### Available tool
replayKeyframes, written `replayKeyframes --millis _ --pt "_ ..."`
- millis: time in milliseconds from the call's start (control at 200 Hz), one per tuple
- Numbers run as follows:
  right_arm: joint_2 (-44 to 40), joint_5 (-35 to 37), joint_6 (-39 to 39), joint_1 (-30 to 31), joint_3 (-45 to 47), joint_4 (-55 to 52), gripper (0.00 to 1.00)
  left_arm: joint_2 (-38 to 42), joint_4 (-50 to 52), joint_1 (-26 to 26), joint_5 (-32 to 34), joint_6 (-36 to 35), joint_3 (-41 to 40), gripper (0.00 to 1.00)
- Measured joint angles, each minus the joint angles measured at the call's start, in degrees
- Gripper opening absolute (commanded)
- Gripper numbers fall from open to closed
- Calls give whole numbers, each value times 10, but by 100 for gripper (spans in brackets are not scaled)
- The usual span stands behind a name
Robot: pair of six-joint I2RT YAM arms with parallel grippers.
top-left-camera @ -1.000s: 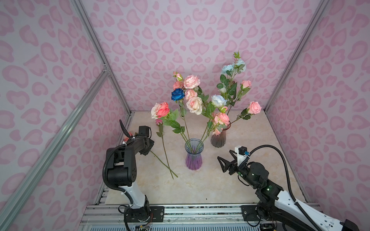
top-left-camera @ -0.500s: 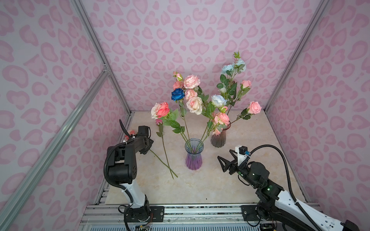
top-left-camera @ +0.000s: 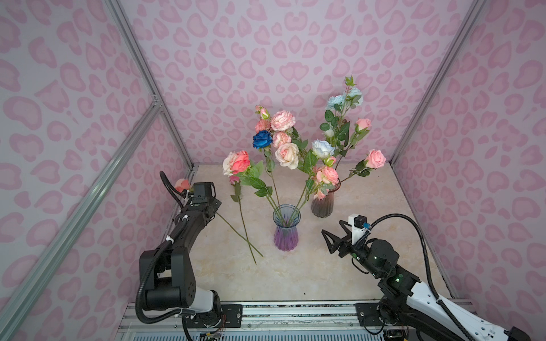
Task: Arrange flowers in a vase
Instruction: Pick up the flower from the middle-left of the table, then place the flower in the vase.
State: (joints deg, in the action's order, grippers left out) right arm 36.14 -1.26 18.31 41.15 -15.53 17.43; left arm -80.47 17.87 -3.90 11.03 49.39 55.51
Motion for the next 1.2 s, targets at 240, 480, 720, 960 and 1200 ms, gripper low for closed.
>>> replayKeyframes --millis 240,480,720,960,1200 --pt "29 -63 5 20 -41 11 94 175 33 0 -1 -62 23 3" --pt "40 -71 -16 68 -76 -2 94 363 59 6 -49 -150 54 3" --pt "64 -59 -13 83 -76 -6 94 405 16 59 -187 -180 137 3" --pt "70 -51 1 102 -73 7 93 363 -30 173 -247 -220 211 3" --pt "32 5 5 102 -64 -3 93 301 -107 314 -255 -266 259 3"
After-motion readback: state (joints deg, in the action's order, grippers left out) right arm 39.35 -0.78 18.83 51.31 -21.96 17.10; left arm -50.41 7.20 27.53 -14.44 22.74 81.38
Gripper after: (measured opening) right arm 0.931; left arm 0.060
